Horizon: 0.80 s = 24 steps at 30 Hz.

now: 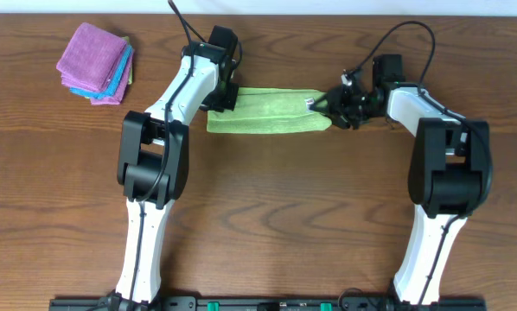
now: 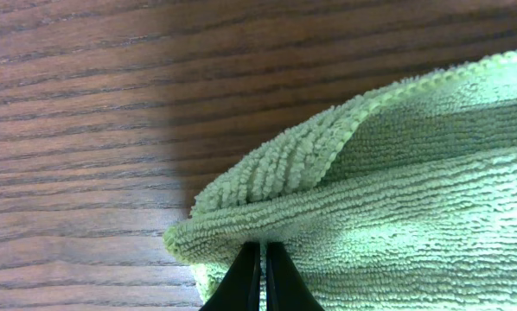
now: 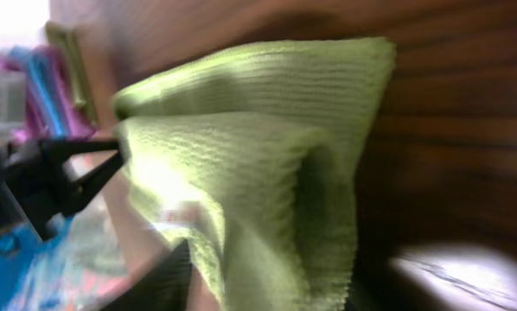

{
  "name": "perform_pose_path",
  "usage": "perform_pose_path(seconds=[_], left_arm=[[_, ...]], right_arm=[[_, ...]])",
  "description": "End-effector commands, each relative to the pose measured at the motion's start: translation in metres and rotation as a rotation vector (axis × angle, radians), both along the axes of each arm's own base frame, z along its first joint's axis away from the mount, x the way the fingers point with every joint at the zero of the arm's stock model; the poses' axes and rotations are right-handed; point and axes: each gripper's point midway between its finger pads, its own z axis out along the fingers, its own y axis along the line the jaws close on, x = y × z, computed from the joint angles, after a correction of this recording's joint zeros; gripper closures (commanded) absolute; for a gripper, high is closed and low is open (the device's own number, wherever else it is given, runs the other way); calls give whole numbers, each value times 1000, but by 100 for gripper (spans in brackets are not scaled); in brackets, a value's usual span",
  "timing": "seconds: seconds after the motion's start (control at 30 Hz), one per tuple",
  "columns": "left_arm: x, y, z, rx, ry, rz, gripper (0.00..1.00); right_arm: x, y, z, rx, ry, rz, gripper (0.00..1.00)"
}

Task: Fold the cloth
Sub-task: 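Grasp the cloth's right end with the right gripper and fold it leftward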

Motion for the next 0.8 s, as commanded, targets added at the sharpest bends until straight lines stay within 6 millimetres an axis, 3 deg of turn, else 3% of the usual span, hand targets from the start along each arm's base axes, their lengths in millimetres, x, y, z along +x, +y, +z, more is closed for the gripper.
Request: perform_pose_path(seconds=[0.0, 0.07, 0.2, 0.3, 0.53, 0.67, 0.77], left_arm=[[-13, 18, -21, 64, 62, 12, 94], [-14, 18, -21, 65, 64, 12, 94], [-15, 16, -21, 54, 69, 16, 94], [-15, 13, -21, 37, 72, 32, 94], [-16, 12, -21, 30, 72, 34, 94], [-16, 11, -21, 26, 74, 34, 94], [-17, 7, -22, 6, 80, 32, 94]], right_arm=[[-4, -19, -27, -117, 39, -37, 83], [-4, -21, -29, -131, 55, -57, 99], [-1, -20, -24, -126, 60, -72, 98], [4, -14, -9, -124, 22, -59, 99], [20, 26, 59, -171, -162, 1, 98], [19, 51, 78, -262, -233, 27, 98], [16, 61, 78, -334, -244, 36, 98]])
